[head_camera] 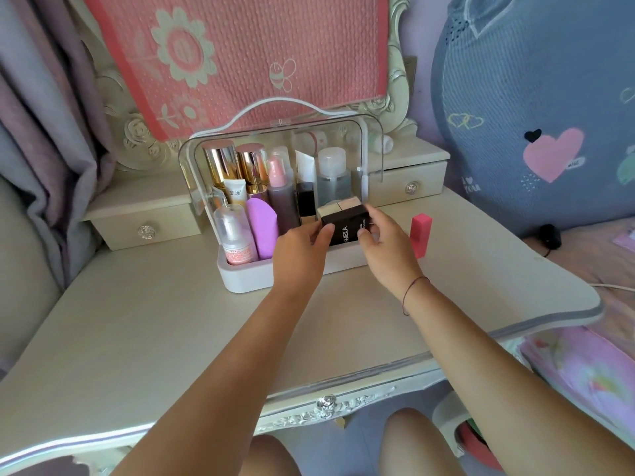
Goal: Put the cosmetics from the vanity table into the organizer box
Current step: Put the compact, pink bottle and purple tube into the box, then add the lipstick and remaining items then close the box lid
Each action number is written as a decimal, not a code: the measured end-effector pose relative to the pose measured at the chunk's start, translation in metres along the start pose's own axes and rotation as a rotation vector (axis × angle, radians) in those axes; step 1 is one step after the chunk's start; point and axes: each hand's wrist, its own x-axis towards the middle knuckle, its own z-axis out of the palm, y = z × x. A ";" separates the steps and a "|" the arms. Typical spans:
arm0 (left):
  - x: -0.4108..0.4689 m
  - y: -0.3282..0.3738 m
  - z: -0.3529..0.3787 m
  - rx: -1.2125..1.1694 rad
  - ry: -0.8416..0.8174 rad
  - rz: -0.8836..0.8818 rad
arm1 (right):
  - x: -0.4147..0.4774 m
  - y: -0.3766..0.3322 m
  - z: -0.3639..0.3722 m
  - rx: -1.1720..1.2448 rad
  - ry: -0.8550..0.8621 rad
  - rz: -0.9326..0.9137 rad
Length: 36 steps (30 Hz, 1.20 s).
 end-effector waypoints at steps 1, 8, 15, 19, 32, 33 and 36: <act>-0.001 -0.001 0.000 0.004 0.012 -0.010 | 0.000 -0.001 0.000 -0.020 -0.006 0.000; -0.004 0.003 0.006 0.116 -0.009 -0.057 | -0.002 -0.003 0.005 -0.187 0.024 0.049; -0.017 0.001 0.001 0.080 -0.031 0.066 | -0.020 -0.003 -0.003 -0.014 0.109 -0.117; -0.037 -0.011 -0.018 0.000 0.004 0.162 | -0.030 0.009 -0.029 -0.019 0.494 -0.282; -0.065 -0.046 -0.060 0.182 -0.029 0.168 | -0.004 0.038 -0.047 -0.087 0.384 0.143; -0.065 -0.046 -0.059 0.169 -0.021 0.162 | -0.006 0.030 -0.049 -0.049 0.422 0.105; -0.065 -0.047 -0.055 0.144 0.005 0.151 | -0.009 -0.010 -0.048 0.186 0.371 -0.083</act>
